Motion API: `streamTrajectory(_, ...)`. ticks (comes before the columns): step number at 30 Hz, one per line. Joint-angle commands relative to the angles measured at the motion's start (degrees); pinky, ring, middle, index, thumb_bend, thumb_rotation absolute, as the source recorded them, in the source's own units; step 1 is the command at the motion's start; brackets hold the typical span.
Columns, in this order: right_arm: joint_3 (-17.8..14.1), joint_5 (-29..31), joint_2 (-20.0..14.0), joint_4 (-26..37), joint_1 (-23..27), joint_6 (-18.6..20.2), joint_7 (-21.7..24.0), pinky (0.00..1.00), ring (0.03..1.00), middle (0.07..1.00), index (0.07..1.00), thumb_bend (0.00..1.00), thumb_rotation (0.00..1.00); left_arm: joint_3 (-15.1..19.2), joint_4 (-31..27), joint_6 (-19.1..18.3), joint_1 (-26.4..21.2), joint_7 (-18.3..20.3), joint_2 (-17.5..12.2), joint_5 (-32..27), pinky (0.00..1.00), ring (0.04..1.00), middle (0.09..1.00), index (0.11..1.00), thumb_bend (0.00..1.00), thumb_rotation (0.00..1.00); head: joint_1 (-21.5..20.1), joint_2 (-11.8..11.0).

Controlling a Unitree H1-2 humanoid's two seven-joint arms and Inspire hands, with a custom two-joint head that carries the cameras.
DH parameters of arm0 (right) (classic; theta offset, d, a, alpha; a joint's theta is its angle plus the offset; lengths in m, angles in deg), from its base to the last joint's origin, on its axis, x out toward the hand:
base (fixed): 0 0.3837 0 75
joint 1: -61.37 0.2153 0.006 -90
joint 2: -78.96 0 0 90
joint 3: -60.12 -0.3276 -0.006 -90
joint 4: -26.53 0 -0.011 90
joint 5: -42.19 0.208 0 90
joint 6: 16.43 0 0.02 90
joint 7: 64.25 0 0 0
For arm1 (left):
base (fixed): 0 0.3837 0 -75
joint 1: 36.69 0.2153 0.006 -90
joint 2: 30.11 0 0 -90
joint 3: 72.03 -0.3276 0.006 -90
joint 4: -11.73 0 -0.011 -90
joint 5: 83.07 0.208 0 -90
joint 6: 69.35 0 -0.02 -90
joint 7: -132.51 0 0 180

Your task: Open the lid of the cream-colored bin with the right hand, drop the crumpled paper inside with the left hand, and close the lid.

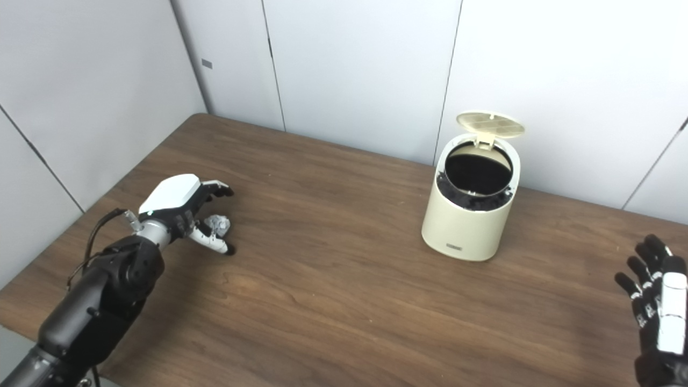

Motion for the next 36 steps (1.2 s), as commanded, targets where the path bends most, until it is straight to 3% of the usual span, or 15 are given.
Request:
streamTrajectory(1,-0.14,0.03,0.08,2.65,1.44,-0.4,-0.21,0.85,0.924,0.93,0.922,0.46,0.95,0.04,0.05,0.74,-1.53,-1.1,-1.27,0.04,0.64,0.787,0.81,0.802,0.94,0.1,-0.01,0.13)
streamTrajectory(8,-0.56,0.66,0.33,3.03,1.56,-0.08,-0.21,0.8,0.911,0.92,0.909,0.43,0.95,-0.24,-0.15,0.1,-1.62,0.44,-1.88,-0.69,0.65,0.779,0.795,0.787,0.92,0.09,0.06,0.41)
streamTrajectory(16,-0.5,0.41,0.28,3.09,1.65,-0.32,-0.24,0.81,0.925,0.938,0.919,0.43,0.98,-0.93,-0.62,-1.06,-1.47,1.73,-2.26,-0.18,0.6,0.72,0.748,0.738,0.91,0.06,-0.11,0.79)
streamTrajectory(26,-0.72,0.68,0.42,3.18,1.68,0.15,-0.25,0.8,0.921,0.936,0.91,0.44,0.97,-0.69,-1.63,-3.08,-1.45,5.0,-2.68,-1.49,0.61,0.715,0.732,0.715,0.88,0.02,-0.02,1.04)
streamTrajectory(28,-0.82,0.78,0.48,3.15,1.73,0.38,-0.32,0.81,0.925,0.939,0.912,0.44,0.97,-0.12,-1.98,-3.27,-1.48,6.11,-2.44,-1.65,0.62,0.716,0.729,0.713,0.87,0.02,-0.02,1.21)
streamTrajectory(32,-1.18,1.44,0.56,2.89,1.88,0.79,-0.28,0.81,0.93,0.941,0.91,0.43,0.99,2.77,-2.73,-3.35,-2.01,12.43,-0.89,-0.17,0.65,0.725,0.749,0.729,0.83,0.02,0.0,1.28)
streamTrajectory(36,-1.21,1.69,0.53,2.89,1.93,0.81,-0.11,0.81,0.93,0.942,0.911,0.42,1.0,3.51,-2.76,-3.36,-2.24,14.83,-0.43,1.6,0.64,0.726,0.765,0.729,0.84,0.0,-0.01,1.33)
